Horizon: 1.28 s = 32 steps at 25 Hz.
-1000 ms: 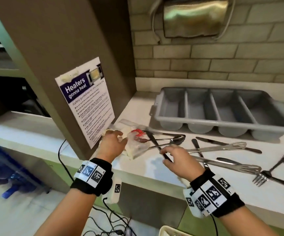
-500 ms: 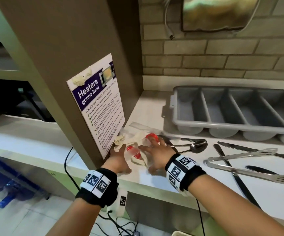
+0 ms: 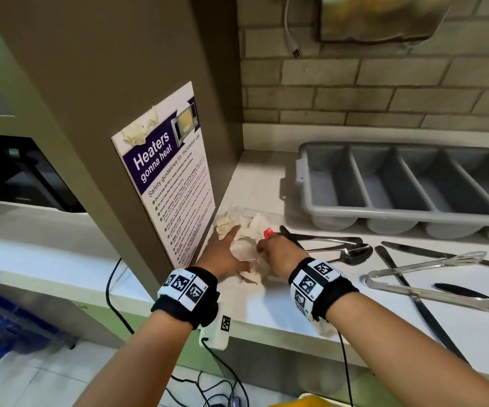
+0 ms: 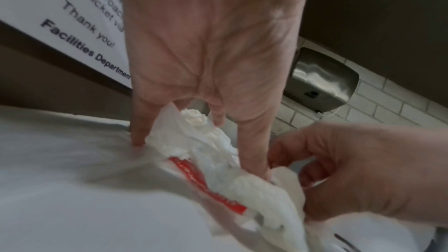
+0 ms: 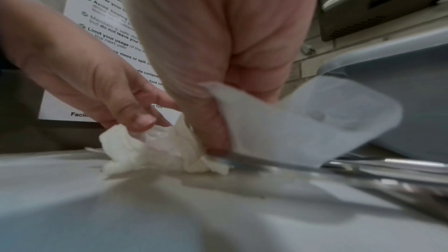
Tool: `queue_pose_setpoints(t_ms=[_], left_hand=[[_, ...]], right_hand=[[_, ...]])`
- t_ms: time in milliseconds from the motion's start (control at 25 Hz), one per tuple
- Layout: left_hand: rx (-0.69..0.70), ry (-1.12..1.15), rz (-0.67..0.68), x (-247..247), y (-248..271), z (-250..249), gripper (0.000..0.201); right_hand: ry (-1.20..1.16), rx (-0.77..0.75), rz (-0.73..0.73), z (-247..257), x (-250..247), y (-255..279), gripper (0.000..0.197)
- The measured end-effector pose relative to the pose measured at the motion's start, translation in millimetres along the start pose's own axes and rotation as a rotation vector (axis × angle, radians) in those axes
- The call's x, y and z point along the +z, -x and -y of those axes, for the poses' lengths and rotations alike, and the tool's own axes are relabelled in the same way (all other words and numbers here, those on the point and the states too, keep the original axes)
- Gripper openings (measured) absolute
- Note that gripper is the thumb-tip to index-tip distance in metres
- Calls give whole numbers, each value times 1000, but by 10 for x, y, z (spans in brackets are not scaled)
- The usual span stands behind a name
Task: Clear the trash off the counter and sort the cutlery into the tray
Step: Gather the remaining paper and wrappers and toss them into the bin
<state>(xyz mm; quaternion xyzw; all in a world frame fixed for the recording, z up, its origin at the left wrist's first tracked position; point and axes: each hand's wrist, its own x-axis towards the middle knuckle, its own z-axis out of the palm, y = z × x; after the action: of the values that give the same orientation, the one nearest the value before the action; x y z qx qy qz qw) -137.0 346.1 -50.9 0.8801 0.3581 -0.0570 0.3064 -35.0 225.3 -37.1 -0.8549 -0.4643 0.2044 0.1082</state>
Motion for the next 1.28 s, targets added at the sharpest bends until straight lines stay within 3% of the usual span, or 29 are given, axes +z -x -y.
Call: queue_pose_setpoints(t_ms=[200,320,520,800,880,960,1080,1160,1280], left_hand=[[53,-69,24,-34,-91,13,81],[43,-72,-48,-61,-137,31,61],[49,-47,-145,-52,-179,38,30],[-25,186,-202,-96,-194,-67,27],[-47,177,-231,-115,-265,-97,39],[-93,94,-169,-129,-313,-117,58],[-128,113,10,-110,-359,-156,63],[-167,111,-63,-104,-400,-143,53],[-105,9,-177,-119,-337,-210,31]], right_hand=[[-190,78,-149,6,-117,68,23],[-292,108,-217,0,-160,127,25],[-183,117,-319,-55,-231,108,27],[-231,143,-409,-139,-396,203,28],[-268,144,-439,-184,-433,237,31],[-283,136,-468,-232,-450,271,30],[-299,81,-473,-271,-425,369,27],[-306,63,-487,-293,-407,438,27],[-293,117,-505,-330,-443,524,28]])
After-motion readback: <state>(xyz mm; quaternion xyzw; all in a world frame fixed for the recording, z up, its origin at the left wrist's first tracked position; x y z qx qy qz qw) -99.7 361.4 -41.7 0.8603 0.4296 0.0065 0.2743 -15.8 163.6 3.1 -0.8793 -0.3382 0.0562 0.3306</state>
